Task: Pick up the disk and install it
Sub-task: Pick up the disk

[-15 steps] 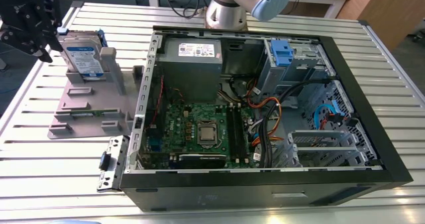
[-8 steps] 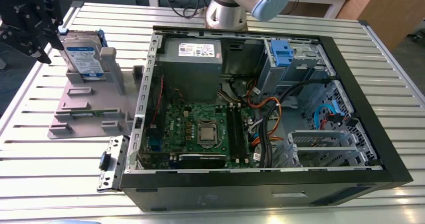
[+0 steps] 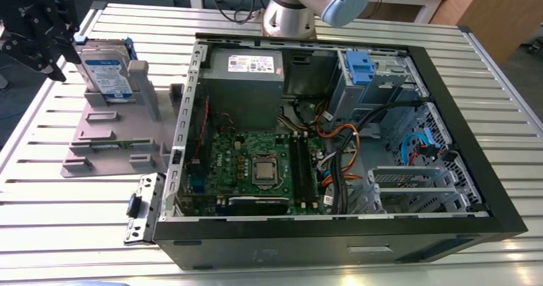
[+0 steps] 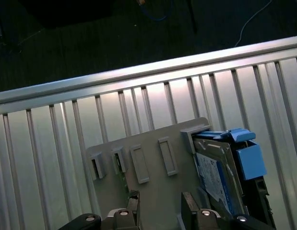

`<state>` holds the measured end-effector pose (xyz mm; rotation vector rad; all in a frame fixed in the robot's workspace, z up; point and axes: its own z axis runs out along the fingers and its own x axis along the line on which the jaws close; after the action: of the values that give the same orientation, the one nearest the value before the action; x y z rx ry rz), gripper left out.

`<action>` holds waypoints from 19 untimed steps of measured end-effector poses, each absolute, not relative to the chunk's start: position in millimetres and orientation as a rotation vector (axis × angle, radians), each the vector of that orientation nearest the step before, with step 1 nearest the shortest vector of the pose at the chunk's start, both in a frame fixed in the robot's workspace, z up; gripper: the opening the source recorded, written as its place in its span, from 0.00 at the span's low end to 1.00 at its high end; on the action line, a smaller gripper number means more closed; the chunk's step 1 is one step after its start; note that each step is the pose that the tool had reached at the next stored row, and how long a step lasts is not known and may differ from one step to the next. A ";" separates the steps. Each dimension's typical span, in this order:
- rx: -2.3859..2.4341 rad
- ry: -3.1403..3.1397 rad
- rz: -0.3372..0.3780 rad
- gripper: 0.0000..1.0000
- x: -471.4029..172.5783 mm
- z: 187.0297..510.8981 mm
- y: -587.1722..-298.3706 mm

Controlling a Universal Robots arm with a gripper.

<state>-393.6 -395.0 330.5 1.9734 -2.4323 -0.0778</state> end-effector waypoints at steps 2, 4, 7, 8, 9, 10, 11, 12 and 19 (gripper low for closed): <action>1.988 -2.420 -0.078 0.47 -393.6 330.5 -395.0; 1.999 -2.411 -0.078 0.47 -393.5 330.5 -395.1; 2.014 -2.398 -0.078 0.47 -393.6 330.5 -395.0; 2.018 -2.394 -0.078 0.47 -393.6 330.5 -395.0; 2.023 -2.390 -0.077 0.47 -393.6 330.5 -395.0; 2.028 -2.386 -0.077 0.47 -393.6 330.5 -395.0; 2.032 -2.382 -0.077 0.47 -393.6 330.5 -395.0; 2.036 -2.378 -0.077 0.47 -393.6 330.5 -395.0; 2.067 -2.351 -0.077 0.47 -393.6 330.5 -395.0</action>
<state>-393.6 -395.0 330.5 2.0665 -2.3511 -0.0772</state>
